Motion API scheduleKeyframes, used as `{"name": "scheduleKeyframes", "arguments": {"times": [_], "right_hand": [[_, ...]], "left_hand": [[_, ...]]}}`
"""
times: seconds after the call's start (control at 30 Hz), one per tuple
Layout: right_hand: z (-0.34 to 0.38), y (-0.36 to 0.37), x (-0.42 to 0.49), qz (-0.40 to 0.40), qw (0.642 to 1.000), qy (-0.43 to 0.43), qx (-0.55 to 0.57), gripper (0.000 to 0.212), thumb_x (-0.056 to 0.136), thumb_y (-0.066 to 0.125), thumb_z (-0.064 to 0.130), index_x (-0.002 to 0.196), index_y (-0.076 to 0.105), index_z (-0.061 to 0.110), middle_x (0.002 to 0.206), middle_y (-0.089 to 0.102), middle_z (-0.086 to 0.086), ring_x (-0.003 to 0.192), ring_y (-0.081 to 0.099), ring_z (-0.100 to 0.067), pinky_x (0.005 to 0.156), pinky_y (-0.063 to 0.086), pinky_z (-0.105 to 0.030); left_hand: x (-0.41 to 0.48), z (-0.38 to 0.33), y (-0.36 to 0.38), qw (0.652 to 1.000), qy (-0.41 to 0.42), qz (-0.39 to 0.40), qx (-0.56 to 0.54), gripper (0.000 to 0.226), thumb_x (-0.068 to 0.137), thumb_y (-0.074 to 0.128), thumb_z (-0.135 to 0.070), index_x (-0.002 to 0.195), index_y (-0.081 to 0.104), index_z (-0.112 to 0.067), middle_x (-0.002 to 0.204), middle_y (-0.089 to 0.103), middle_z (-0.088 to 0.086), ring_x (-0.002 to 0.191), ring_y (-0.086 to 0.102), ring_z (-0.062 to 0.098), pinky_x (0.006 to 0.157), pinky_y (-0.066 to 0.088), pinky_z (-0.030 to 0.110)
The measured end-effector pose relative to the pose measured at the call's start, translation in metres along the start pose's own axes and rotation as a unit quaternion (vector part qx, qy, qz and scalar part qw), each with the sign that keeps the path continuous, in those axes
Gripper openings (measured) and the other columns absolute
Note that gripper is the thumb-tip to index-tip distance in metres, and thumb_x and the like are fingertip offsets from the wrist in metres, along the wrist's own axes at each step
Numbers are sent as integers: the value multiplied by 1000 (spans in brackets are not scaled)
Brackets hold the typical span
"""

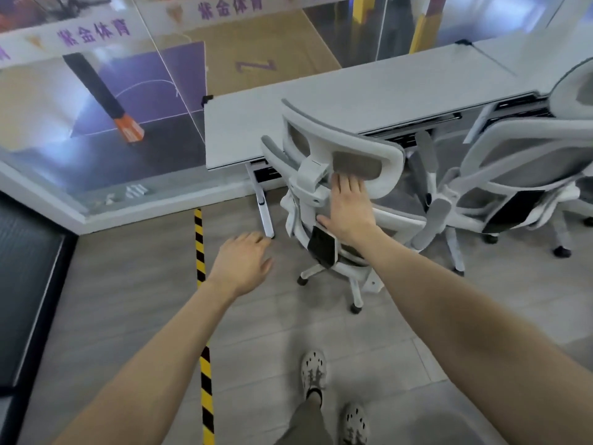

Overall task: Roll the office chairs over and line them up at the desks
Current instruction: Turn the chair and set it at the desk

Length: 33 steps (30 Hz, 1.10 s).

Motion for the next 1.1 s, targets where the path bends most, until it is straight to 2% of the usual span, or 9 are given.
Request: {"name": "scheduleKeyframes", "arguments": {"times": [0.1, 0.2, 0.33, 0.43, 0.57, 0.8, 0.87, 0.97, 1.1], "right_hand": [[0, 9, 18, -27, 998, 46, 21, 103, 86, 63, 80, 147, 47, -1, 134, 57, -20, 125, 53, -39, 121, 38, -51], [-6, 8, 14, -71, 994, 59, 63, 98, 83, 65, 84, 137, 55, 2, 125, 61, -16, 119, 55, -37, 117, 41, -50], [-21, 7, -8, -89, 992, 38, 85, 100, 86, 64, 84, 147, 53, 6, 131, 58, -12, 121, 53, -33, 117, 42, -49], [-28, 7, -24, -89, 992, 32, 87, 100, 86, 64, 85, 149, 53, 8, 133, 57, -9, 122, 54, -31, 118, 42, -47], [-39, 3, -50, -116, 988, 5, 105, 95, 85, 66, 82, 143, 60, 7, 131, 60, -9, 120, 56, -31, 115, 45, -45], [-87, -2, -92, -134, 981, -75, 115, 98, 86, 67, 86, 141, 65, 5, 132, 64, -9, 120, 59, -32, 116, 47, -45], [-105, -3, -102, -128, 980, -98, 115, 101, 84, 68, 89, 140, 66, 5, 131, 65, -9, 120, 60, -32, 114, 48, -46], [-131, -7, -114, -128, 976, -134, 113, 100, 83, 67, 91, 137, 67, 6, 129, 65, -10, 119, 60, -32, 113, 49, -46], [-149, -6, -126, -111, 969, -196, 100, 104, 87, 61, 91, 143, 64, 4, 136, 64, -12, 123, 59, -34, 117, 45, -48]], "left_hand": [[35, 17, -5, 1000, 9, -25, -15, 49, 110, 54, -49, 152, 58, -24, 147, 62, 3, 137, 58, 28, 112, 47, 45], [72, 32, -10, 997, 21, -69, -26, 55, 107, 61, -51, 150, 59, -17, 145, 62, 8, 137, 57, 32, 113, 48, 47], [114, 24, -19, 987, 45, -143, -55, 75, 101, 70, -58, 158, 48, -14, 155, 52, 13, 146, 49, 36, 122, 43, 52], [134, 4, -16, 982, 87, -155, -59, 88, 101, 64, -70, 164, 41, -13, 166, 42, 13, 160, 34, 34, 133, 31, 52], [132, -14, 0, 982, 126, -138, -39, 110, 98, 55, -84, 172, 27, -7, 174, 32, 19, 167, 22, 35, 139, 16, 52], [101, -52, -6, 973, 157, -169, 19, 113, 97, 46, -90, 172, 28, -7, 177, 31, 17, 170, 18, 34, 140, 13, 54], [92, -74, -6, 972, 166, -166, 27, 115, 97, 42, -92, 173, 28, -6, 177, 32, 18, 169, 20, 33, 140, 13, 53], [79, -109, -10, 970, 155, -187, 10, 118, 92, 48, -95, 167, 41, -3, 168, 45, 19, 162, 35, 37, 139, 17, 54], [54, -142, -6, 966, 101, -237, -19, 117, 87, 58, -95, 155, 55, 0, 156, 57, 20, 153, 47, 39, 137, 23, 55]]}}
Point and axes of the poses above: each hand's wrist, its own x-axis towards the middle knuckle, its own y-axis out of the palm, z = x × y, the point moved 8 cm from there along x, towards the middle knuckle
